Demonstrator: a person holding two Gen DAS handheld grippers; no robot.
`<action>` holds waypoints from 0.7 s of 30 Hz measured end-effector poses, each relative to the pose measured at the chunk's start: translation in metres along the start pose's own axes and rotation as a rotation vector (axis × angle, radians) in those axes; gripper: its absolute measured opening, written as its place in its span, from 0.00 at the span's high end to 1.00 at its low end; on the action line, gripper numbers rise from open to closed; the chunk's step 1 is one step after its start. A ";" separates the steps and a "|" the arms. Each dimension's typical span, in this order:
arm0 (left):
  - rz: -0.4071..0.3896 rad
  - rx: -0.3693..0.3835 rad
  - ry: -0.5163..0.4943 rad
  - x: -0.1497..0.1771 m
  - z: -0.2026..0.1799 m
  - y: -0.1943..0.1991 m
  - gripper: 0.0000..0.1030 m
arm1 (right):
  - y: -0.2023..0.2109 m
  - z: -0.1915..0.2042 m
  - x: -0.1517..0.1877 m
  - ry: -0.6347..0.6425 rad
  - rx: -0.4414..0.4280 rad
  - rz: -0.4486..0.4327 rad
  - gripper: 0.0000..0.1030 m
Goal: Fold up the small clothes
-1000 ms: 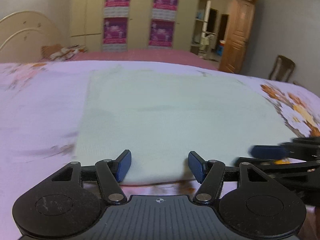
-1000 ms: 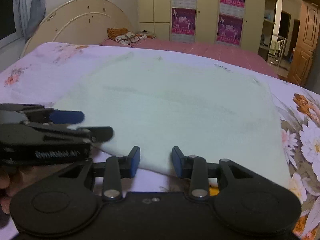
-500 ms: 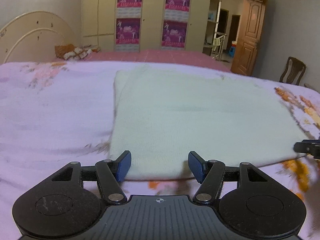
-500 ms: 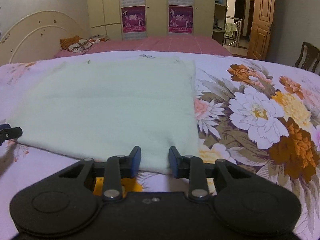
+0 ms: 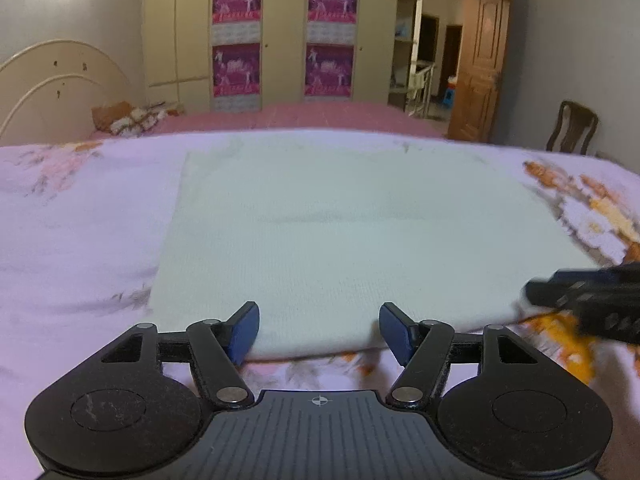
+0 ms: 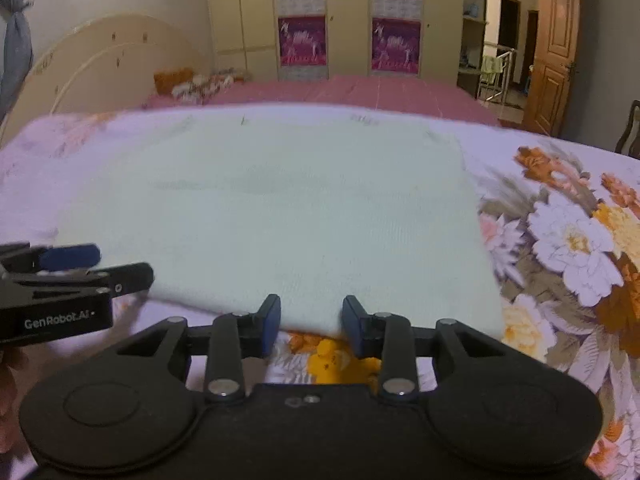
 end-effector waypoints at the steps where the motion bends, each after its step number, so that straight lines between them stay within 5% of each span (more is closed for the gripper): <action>1: 0.008 0.001 0.002 0.004 0.002 -0.004 0.36 | 0.000 -0.003 0.001 -0.002 0.009 -0.003 0.67; 13: 0.008 0.006 -0.015 0.006 0.006 -0.001 0.33 | -0.007 -0.012 0.013 -0.001 0.018 0.054 0.66; 21: 0.046 -0.093 0.255 0.031 0.085 0.023 0.33 | 0.028 -0.025 0.004 -0.061 0.021 -0.023 0.66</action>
Point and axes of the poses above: each gripper's, at about its wrist camera, not at the fingertips, and y roughly against the way its jaws point, z to its left, x to its underside, the point moved 9 cm from there along -y, roughly the way its jaws point, and after that the axes turned 8 degrees about -x, right-handed, at the moved point
